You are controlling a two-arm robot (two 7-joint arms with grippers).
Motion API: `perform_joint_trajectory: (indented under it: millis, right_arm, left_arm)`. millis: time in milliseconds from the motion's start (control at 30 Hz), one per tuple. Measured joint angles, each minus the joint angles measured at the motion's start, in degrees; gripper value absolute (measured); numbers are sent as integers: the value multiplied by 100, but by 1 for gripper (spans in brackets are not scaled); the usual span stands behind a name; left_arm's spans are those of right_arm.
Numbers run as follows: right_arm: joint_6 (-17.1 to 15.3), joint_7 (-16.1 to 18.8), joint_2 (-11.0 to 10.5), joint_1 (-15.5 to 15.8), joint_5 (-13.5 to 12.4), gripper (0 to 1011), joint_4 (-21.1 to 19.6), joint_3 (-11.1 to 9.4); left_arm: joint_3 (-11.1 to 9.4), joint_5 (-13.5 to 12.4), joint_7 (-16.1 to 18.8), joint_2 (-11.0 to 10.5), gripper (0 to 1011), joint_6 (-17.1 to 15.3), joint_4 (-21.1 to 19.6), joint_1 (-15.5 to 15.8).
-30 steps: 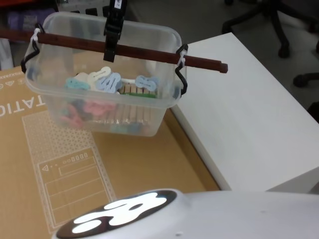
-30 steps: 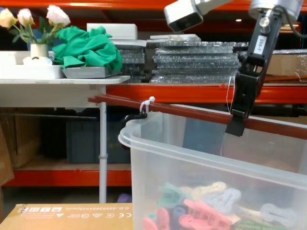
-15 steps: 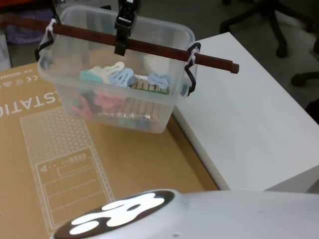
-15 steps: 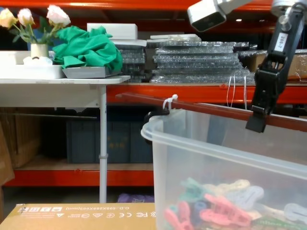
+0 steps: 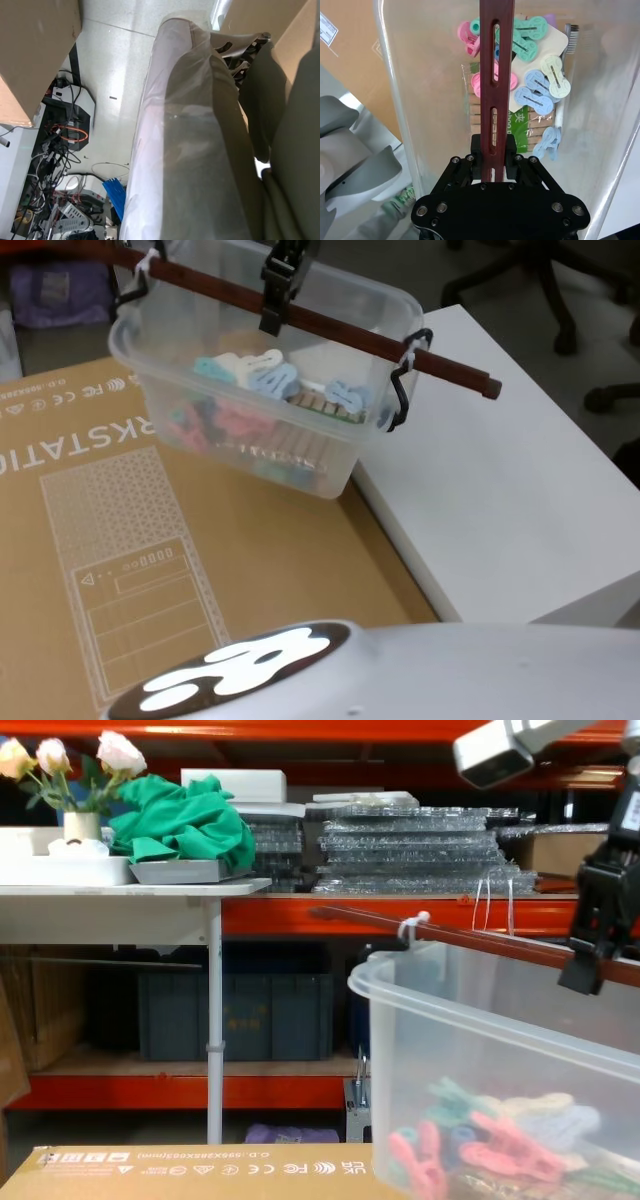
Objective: Use one hand to grasp the basket and place it at the designated location.
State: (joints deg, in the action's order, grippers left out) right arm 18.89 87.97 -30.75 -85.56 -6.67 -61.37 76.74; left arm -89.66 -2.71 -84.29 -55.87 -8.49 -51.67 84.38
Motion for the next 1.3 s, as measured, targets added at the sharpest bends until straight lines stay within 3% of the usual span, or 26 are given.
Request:
perform_joint_trajectory:
  millis: [367, 533, 1300]
  right_arm:
    - [-471, -211, -595, 276, 27, 241, -279, -175]
    - [-800, -361, -1089, 441, 45, 242, -595, -277]
    - [-1402, -606, -2001, 864, 152, 241, -1190, -601]
  left_arm:
    - [0, 1, 0, 0, 0, 0, 0, 0]
    - [0, -1, 0, -1, 0, 0, 3, 0]
    - [0, -1, 0, 0, 0, 0, 2, 0]
